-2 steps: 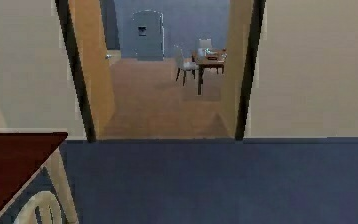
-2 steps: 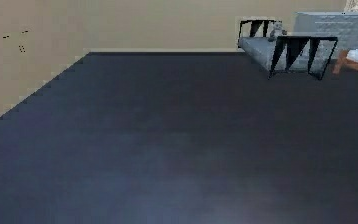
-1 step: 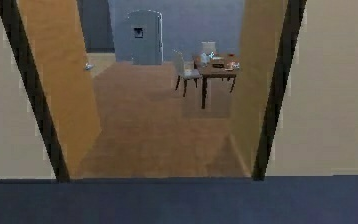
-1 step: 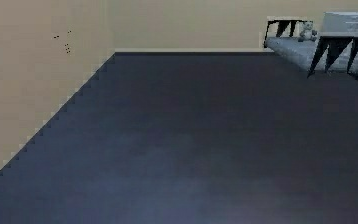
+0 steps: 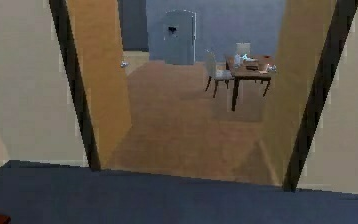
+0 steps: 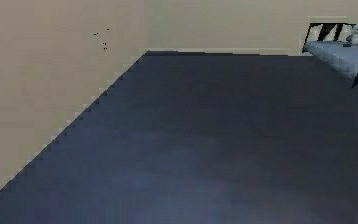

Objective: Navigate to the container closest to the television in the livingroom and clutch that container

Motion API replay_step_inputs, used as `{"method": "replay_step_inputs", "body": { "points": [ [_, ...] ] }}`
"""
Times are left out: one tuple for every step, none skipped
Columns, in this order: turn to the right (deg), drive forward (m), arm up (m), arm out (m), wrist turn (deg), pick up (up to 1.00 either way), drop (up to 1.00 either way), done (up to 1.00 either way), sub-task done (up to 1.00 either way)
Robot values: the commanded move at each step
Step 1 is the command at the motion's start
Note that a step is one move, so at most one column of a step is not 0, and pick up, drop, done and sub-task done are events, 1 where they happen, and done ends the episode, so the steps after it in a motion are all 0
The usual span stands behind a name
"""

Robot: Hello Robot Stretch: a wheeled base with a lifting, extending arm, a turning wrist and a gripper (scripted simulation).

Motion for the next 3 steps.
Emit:
{"method": "replay_step_inputs", "body": {
  "points": [
    [0.0,1.0,0.0,0.0,0.0,0.0,0.0,0.0,0.0],
    [0.0,1.0,0.0,0.0,0.0,0.0,0.0,0.0,0.0],
    [0.0,0.8,0.0,0.0,0.0,0.0,0.0,0.0,0.0]
  ]
}}
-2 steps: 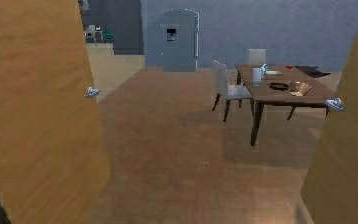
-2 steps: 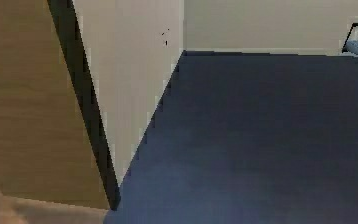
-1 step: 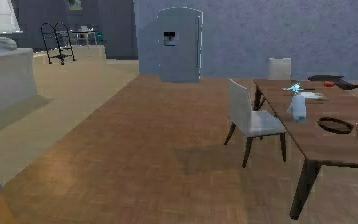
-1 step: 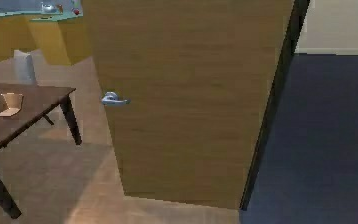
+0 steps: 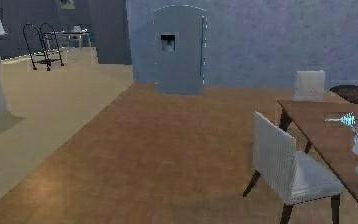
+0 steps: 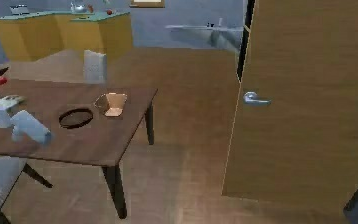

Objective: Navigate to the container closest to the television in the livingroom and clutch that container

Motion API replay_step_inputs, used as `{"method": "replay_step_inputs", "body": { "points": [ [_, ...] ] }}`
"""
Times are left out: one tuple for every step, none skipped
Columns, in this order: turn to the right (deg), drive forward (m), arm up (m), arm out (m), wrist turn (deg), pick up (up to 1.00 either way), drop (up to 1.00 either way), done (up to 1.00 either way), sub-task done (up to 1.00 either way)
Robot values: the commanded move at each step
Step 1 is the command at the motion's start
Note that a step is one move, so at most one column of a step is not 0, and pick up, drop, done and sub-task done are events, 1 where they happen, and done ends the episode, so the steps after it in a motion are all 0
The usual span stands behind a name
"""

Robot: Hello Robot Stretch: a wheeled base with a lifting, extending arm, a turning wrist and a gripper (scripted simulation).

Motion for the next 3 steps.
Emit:
{"method": "replay_step_inputs", "body": {
  "points": [
    [-24.0,0.0,0.0,0.0,0.0,0.0,0.0,0.0,0.0],
    [0.0,0.55,0.0,0.0,0.0,0.0,0.0,0.0,0.0],
    [-45.0,0.0,0.0,0.0,0.0,0.0,0.0,0.0,0.0]
  ]
}}
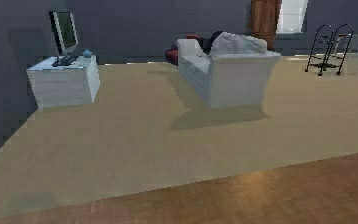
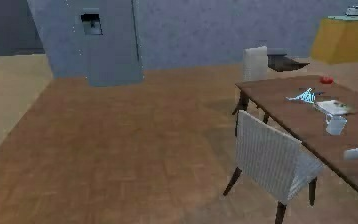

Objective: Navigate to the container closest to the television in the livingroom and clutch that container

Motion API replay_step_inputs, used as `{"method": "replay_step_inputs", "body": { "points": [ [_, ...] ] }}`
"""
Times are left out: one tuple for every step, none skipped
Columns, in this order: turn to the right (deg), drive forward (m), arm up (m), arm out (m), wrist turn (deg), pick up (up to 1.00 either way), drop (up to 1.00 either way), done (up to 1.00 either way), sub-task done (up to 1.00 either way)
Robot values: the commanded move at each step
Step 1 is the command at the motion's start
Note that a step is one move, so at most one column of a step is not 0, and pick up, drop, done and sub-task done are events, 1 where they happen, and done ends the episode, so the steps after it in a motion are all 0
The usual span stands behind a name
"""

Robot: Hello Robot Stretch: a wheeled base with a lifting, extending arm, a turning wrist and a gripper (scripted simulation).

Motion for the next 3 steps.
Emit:
{"method": "replay_step_inputs", "body": {
  "points": [
    [-27.0,0.0,0.0,0.0,0.0,0.0,0.0,0.0,0.0],
    [0.0,0.75,0.0,0.0,0.0,0.0,0.0,0.0,0.0],
    [6.0,0.0,0.0,0.0,0.0,0.0,0.0,0.0,0.0]
  ]
}}
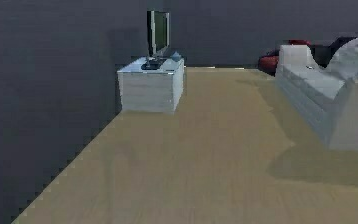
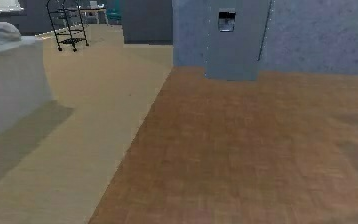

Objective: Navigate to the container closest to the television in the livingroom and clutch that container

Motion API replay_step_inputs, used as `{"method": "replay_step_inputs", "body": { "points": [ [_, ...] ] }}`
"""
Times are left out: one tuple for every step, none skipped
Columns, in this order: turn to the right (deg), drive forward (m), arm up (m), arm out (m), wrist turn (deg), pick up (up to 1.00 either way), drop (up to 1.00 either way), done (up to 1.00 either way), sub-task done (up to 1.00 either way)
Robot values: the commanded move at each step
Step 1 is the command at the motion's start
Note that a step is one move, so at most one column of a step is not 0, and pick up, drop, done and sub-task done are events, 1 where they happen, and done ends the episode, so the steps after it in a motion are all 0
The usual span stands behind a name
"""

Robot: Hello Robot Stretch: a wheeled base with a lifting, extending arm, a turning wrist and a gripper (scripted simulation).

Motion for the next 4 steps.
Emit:
{"method": "replay_step_inputs", "body": {
  "points": [
    [0.0,1.0,0.0,0.0,0.0,0.0,0.0,0.0,0.0],
    [3.0,0.0,0.0,0.0,0.0,0.0,0.0,0.0,0.0],
    [0.0,1.0,0.0,0.0,0.0,0.0,0.0,0.0,0.0],
    [3.0,0.0,0.0,0.0,0.0,0.0,0.0,0.0,0.0]
  ]
}}
